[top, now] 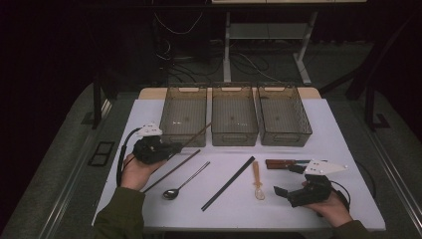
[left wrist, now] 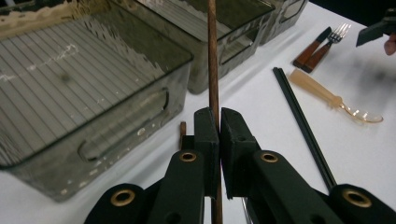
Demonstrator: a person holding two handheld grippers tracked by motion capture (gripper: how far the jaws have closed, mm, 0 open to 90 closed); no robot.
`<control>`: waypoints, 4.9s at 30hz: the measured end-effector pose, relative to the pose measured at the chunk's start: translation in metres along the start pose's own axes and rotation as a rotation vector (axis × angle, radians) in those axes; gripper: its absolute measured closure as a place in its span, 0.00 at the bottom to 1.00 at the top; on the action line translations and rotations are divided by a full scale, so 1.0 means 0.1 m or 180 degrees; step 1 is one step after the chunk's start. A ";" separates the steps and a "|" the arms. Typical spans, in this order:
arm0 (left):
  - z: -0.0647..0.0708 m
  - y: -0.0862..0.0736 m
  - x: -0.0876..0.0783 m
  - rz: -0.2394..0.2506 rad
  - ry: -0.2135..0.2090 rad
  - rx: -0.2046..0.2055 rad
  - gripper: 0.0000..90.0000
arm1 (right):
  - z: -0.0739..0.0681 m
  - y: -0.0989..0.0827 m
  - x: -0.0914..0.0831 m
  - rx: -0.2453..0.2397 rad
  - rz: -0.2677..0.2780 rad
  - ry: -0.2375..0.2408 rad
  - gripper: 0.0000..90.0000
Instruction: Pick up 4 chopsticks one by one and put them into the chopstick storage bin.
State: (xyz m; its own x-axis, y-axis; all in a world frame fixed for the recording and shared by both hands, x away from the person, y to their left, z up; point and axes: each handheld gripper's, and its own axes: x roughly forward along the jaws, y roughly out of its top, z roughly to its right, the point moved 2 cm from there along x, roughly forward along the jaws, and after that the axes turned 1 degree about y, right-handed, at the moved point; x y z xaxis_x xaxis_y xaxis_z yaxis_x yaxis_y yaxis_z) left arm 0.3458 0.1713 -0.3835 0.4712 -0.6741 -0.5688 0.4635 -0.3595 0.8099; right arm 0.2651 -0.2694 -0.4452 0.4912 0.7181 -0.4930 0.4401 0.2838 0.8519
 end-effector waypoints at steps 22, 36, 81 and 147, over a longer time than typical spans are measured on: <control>-0.16 0.50 0.22 0.0097 0.0120 0.0070 0.95 | -0.02 0.00 -0.01 0.0011 0.0018 0.0007 0.01; -0.34 0.73 0.41 0.0074 0.0289 -0.0008 0.95 | -0.02 0.00 -0.03 0.0026 0.0050 0.0011 0.01; -1.11 0.75 0.94 -0.0185 0.1037 -0.0449 0.91 | -0.02 0.01 -0.07 0.0039 0.0119 0.0085 0.01; 0.04 -0.13 0.14 0.0025 0.0225 0.0271 0.15 | 0.03 -0.01 -0.01 0.0039 0.0017 0.0054 0.01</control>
State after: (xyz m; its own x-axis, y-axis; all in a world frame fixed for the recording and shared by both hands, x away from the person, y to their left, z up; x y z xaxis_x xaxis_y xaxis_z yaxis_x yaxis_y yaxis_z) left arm 0.3437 0.1639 -0.4012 0.5277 -0.6309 -0.5687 0.3956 -0.4098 0.8219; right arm 0.2657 -0.2725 -0.4462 0.4807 0.7304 -0.4853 0.4466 0.2724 0.8523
